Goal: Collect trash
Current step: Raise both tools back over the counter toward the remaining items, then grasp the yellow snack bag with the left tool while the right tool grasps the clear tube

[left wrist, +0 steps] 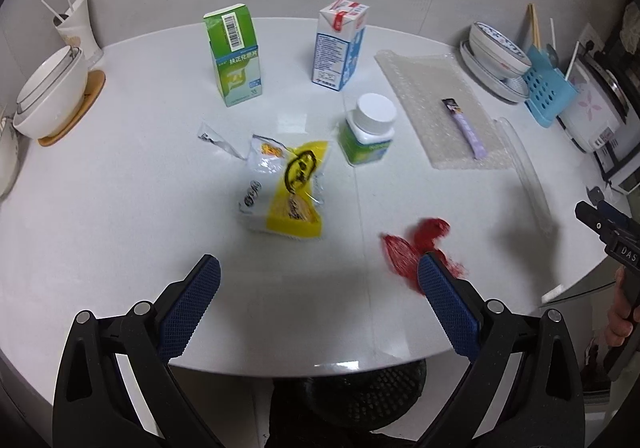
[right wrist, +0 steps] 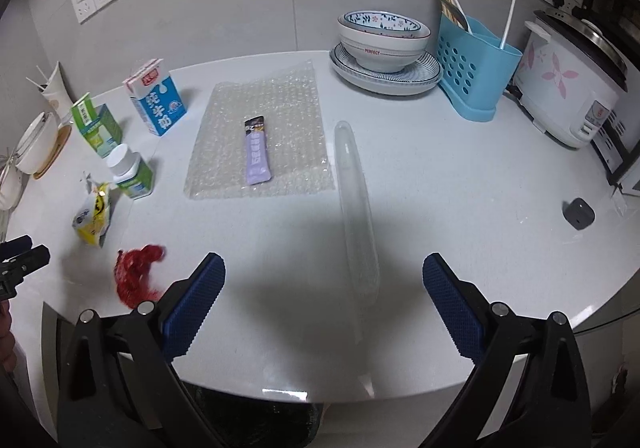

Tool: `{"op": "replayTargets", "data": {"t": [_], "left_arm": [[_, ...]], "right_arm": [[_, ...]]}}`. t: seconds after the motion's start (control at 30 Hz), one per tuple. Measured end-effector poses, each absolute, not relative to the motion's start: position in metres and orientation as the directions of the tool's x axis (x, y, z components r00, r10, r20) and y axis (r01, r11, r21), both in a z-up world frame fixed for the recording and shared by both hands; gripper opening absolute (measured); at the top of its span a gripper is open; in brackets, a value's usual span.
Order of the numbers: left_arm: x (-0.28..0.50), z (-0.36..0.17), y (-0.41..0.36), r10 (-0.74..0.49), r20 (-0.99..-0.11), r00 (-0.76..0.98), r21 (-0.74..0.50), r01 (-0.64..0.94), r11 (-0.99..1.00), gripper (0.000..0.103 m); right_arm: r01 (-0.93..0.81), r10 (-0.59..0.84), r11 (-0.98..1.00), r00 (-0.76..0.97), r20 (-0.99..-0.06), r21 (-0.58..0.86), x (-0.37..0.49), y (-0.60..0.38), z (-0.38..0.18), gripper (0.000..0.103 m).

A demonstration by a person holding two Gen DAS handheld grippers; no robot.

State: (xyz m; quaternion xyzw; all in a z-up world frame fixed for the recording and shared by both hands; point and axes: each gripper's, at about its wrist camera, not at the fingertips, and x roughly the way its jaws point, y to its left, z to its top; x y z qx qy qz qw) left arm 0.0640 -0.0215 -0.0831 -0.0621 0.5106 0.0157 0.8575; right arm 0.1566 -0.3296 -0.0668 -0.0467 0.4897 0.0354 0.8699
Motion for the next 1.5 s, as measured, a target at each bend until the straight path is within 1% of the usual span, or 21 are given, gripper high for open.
{"op": "replayTargets", "data": {"t": [0.13, 0.3, 0.63, 0.73, 0.9, 1.0, 1.07, 1.13, 1.2, 1.23, 1.27, 1.3, 1.33, 1.4, 1.5], "left_arm": [[0.086, -0.09, -0.004, -0.027, -0.891, 0.454, -0.085, -0.109, 0.99, 0.097], [0.109, -0.103, 0.013, -0.022, -0.909, 0.416, -0.08, -0.124, 0.989, 0.097], [0.148, -0.136, 0.015, -0.03, -0.937, 0.347, -0.07, -0.103, 0.992, 0.097], [0.156, -0.147, 0.014, -0.031, -0.948, 0.318, -0.067, -0.104, 0.992, 0.097], [0.163, -0.155, 0.013, -0.018, -0.955, 0.295, -0.052, -0.108, 0.993, 0.095], [0.167, -0.158, 0.01, -0.015, -0.96, 0.28, -0.046, -0.104, 0.994, 0.089], [0.17, -0.16, 0.008, -0.016, -0.964, 0.265, -0.045, -0.102, 0.994, 0.081], [0.171, -0.16, 0.004, -0.002, -0.967, 0.256, -0.026, -0.09, 0.996, 0.071], [0.171, -0.16, 0.001, 0.005, -0.968, 0.251, -0.016, -0.082, 0.997, 0.068], [0.171, -0.159, 0.002, -0.001, -0.969, 0.248, -0.025, -0.091, 0.996, 0.065], [0.171, -0.159, 0.002, -0.001, -0.97, 0.244, -0.025, -0.095, 0.995, 0.063], [0.17, -0.158, 0.002, -0.005, -0.97, 0.242, -0.028, -0.094, 0.995, 0.059], [0.17, -0.158, 0.001, -0.006, -0.971, 0.241, -0.029, -0.092, 0.995, 0.056], [0.168, -0.157, -0.001, -0.006, -0.97, 0.242, -0.029, -0.092, 0.995, 0.054], [0.167, -0.157, -0.007, -0.006, -0.969, 0.246, -0.031, -0.097, 0.995, 0.048]], "right_arm": [[-0.09, -0.002, 0.995, 0.492, -0.871, -0.052, 0.182, -0.329, -0.075, 0.095], [-0.069, -0.025, 0.996, 0.446, -0.895, -0.063, 0.208, -0.326, -0.091, 0.091], [-0.034, -0.061, 0.996, 0.398, -0.915, -0.081, 0.243, -0.326, -0.109, 0.086], [-0.012, -0.071, 0.997, 0.369, -0.927, -0.081, 0.253, -0.334, -0.116, 0.081], [0.015, -0.071, 0.997, 0.315, -0.946, -0.069, 0.265, -0.341, -0.128, 0.068], [0.022, -0.064, 0.998, 0.3, -0.952, -0.06, 0.271, -0.342, -0.132, 0.063], [0.03, -0.06, 0.998, 0.284, -0.957, -0.053, 0.274, -0.342, -0.136, 0.059], [0.031, -0.05, 0.999, 0.261, -0.964, -0.043, 0.276, -0.341, -0.142, 0.054], [0.027, -0.046, 0.999, 0.239, -0.97, -0.04, 0.278, -0.34, -0.148, 0.044], [0.027, -0.046, 0.999, 0.231, -0.972, -0.041, 0.279, -0.339, -0.15, 0.041], [0.028, -0.05, 0.999, 0.225, -0.973, -0.044, 0.279, -0.339, -0.152, 0.033], [0.03, -0.052, 0.998, 0.218, -0.974, -0.047, 0.279, -0.338, -0.153, 0.027], [0.032, -0.051, 0.998, 0.213, -0.976, -0.046, 0.28, -0.339, -0.155, 0.025], [0.038, -0.053, 0.998, 0.213, -0.976, -0.046, 0.279, -0.34, -0.156, 0.025], [0.045, -0.058, 0.998, 0.221, -0.974, -0.05, 0.275, -0.342, -0.156, 0.025]]}}
